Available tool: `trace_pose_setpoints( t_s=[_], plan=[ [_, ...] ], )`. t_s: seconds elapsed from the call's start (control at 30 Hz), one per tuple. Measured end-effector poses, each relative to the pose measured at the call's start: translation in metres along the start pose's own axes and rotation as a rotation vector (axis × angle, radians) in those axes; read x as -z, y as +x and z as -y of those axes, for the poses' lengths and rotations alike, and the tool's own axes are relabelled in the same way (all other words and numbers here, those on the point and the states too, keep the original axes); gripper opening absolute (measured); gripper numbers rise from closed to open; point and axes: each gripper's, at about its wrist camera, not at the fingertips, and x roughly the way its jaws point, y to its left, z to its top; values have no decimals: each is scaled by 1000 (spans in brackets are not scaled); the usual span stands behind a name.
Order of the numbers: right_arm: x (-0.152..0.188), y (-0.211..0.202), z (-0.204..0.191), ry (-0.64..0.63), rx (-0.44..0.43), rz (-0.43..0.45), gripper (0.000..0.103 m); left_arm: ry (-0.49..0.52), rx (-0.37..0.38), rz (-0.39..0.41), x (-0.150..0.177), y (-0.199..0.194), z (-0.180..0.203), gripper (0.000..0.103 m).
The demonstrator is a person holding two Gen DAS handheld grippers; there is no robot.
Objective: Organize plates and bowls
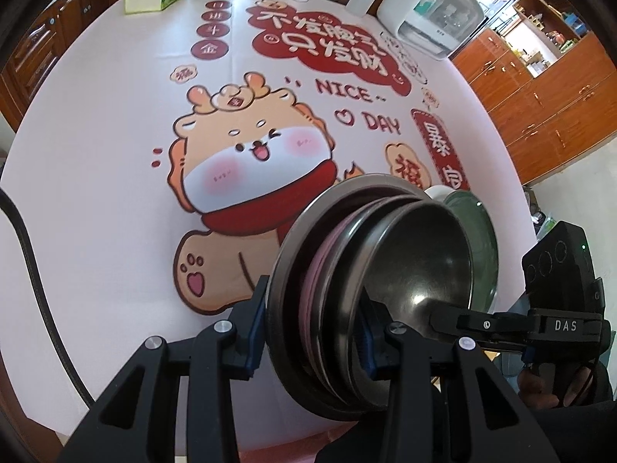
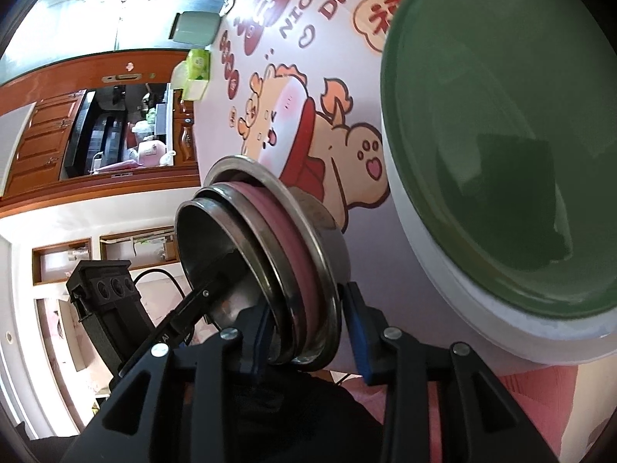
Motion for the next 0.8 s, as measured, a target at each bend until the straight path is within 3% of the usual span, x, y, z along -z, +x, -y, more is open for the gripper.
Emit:
trace_pose_setpoints(
  t_s=[0.47, 0.8],
  plan=[
    [-8, -58, 13, -68, -12, 69, 35, 9, 53, 65, -8, -2, 62, 37],
    [-22, -114, 43, -68, 22, 108, 35, 28, 80, 51, -13, 21, 123, 37]
  ],
)
